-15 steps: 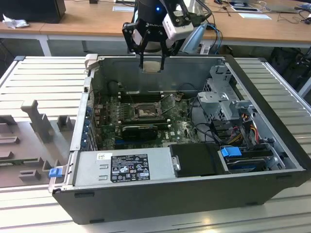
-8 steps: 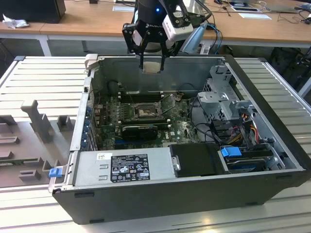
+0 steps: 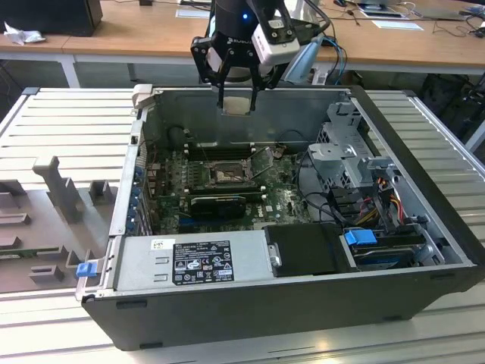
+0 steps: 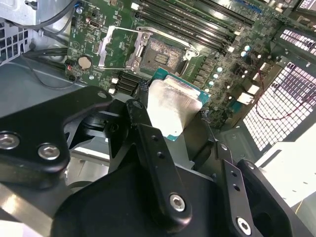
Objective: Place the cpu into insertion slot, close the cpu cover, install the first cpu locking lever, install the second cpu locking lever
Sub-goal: 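Place the cpu into insertion slot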
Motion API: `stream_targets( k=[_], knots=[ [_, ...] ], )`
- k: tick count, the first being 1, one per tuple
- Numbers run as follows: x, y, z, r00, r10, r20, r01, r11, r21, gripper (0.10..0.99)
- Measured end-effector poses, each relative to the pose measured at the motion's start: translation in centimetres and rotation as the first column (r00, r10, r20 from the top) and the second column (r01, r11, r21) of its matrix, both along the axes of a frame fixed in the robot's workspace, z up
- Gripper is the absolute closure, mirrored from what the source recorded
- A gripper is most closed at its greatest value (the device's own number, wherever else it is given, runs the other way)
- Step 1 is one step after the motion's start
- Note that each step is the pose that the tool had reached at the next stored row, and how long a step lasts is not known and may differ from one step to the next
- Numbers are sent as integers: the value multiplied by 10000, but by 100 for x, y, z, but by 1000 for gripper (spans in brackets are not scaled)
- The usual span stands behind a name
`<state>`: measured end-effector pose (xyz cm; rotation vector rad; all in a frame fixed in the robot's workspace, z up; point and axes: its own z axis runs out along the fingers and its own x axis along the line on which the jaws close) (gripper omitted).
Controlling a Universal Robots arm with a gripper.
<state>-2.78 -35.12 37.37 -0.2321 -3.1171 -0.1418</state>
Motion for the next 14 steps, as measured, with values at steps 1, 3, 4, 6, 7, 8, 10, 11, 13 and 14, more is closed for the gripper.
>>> stream_targets(
  k=[1, 3, 4, 6, 7, 8, 10, 11, 13, 14],
  knots=[
    [0, 0, 0, 10000, -48, 0, 48, 10000, 0, 557],
    [0, 0, 0, 9999, -144, 0, 144, 9999, 0, 557],
    [0, 0, 0, 9998, -183, 0, 183, 9998, 0, 557],
    [0, 0, 0, 9996, -269, 0, 269, 9996, 0, 557],
    [0, 0, 0, 9995, -309, 0, 309, 9995, -1, 557],
    [0, 0, 0, 9995, -331, 0, 331, 9995, -1, 557],
    [0, 0, -1, 9992, -407, 0, 407, 9992, 0, 557],
    [0, 0, 0, 9991, -429, 0, 429, 9991, 0, 557],
    [0, 0, 0, 9988, -491, 0, 491, 9988, -1, 557],
    [0, 0, 0, 9987, -512, 0, 512, 9987, 0, 557]
  ],
)
